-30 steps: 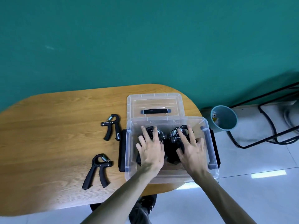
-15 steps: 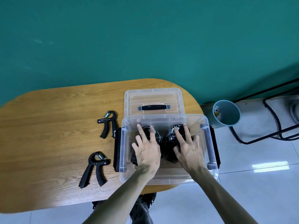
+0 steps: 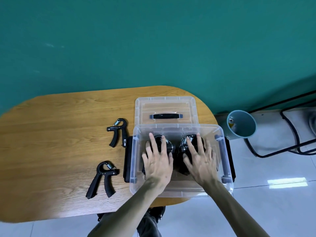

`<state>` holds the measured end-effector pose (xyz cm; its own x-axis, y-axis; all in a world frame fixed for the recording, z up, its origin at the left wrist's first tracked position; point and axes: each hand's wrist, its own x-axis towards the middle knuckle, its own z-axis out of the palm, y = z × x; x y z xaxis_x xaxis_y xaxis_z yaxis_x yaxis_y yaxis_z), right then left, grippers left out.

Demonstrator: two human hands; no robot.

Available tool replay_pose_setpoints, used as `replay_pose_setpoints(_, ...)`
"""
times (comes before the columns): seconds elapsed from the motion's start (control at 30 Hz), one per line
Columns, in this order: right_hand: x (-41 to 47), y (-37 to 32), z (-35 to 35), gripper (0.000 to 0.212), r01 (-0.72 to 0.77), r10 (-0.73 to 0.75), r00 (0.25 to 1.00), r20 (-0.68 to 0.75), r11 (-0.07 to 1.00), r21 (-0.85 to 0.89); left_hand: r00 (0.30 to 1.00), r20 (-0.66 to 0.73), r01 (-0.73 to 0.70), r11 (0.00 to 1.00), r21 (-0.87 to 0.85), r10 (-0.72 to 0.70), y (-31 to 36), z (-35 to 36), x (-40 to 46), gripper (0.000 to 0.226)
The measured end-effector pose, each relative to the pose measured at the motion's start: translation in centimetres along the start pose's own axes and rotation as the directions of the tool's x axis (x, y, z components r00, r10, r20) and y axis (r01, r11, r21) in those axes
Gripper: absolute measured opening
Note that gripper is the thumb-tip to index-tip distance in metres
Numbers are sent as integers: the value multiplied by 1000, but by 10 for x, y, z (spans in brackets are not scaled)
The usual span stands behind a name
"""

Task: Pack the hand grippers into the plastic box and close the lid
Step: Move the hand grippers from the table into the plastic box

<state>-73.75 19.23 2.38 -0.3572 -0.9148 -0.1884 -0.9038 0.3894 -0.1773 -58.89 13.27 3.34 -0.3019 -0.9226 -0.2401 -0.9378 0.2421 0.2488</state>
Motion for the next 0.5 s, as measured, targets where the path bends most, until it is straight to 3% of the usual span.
replay_pose_setpoints(0.27,1,-64,-23,52,190,-170,973,-156,974,124,977,-156,-153,988,-25,147,-35,-38,-1,53)
replay_pose_setpoints(0.5,22,-157,-38,46,325,-287,937,-197,923,205,977,-206,-72,990,-118,46,-118,-62,4,53)
